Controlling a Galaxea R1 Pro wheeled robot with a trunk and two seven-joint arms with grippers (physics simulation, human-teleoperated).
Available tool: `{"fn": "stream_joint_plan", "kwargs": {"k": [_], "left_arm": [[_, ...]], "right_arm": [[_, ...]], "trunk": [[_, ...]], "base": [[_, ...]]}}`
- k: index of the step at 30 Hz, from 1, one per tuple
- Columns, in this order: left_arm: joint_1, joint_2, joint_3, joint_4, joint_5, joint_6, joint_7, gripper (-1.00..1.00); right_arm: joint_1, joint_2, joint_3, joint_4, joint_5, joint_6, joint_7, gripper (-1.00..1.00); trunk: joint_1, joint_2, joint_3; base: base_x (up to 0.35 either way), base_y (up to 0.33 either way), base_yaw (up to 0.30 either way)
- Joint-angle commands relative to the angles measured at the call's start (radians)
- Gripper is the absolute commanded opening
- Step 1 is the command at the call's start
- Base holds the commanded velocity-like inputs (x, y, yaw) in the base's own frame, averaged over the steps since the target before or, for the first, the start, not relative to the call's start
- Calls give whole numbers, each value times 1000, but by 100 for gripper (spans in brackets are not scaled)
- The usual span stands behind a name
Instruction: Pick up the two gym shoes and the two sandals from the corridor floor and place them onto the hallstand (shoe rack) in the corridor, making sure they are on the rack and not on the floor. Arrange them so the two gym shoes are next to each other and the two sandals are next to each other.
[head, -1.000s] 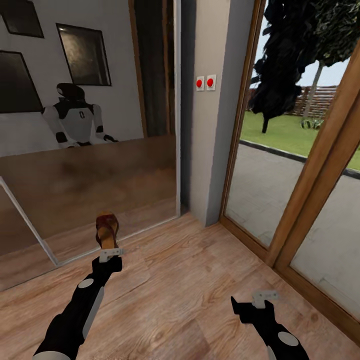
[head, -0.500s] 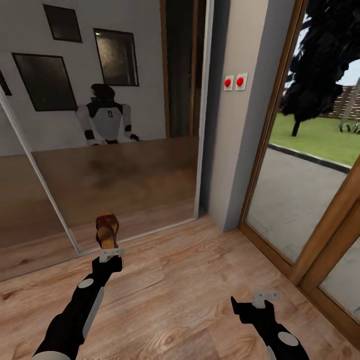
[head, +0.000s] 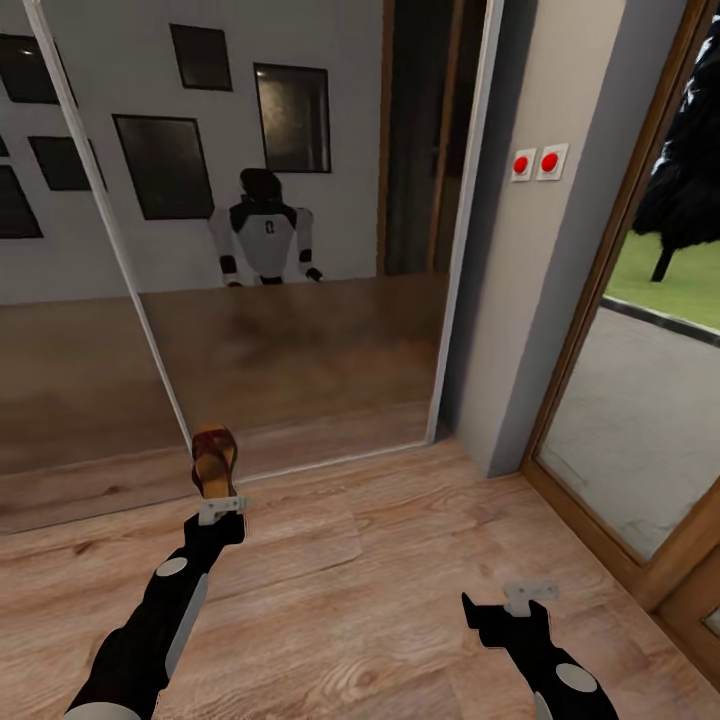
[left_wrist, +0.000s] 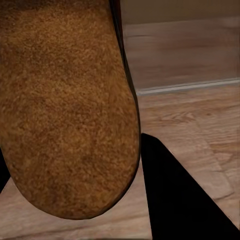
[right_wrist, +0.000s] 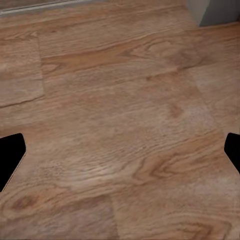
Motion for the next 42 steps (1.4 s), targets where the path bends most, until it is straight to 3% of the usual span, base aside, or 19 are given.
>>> {"fn": "stream_joint_plan", "kwargs": {"k": [1,23,42], "left_arm": [[0,0,0,-2,-3,6,-1,-100],[0,0,0,-2,-3,7,-1,-100],[0,0,0,-2,-3,6,-1,-100]], "right_arm": [[0,0,0,-2,0,6,0,100],[0,0,0,-2,0,6,0,100],[0,0,0,-2,0,6,0,100]], "trunk": [[0,0,-1],[0,0,0],[0,0,8]], "base": [[43,-55,291],[136,-236,291],[87,-82,291]]}}
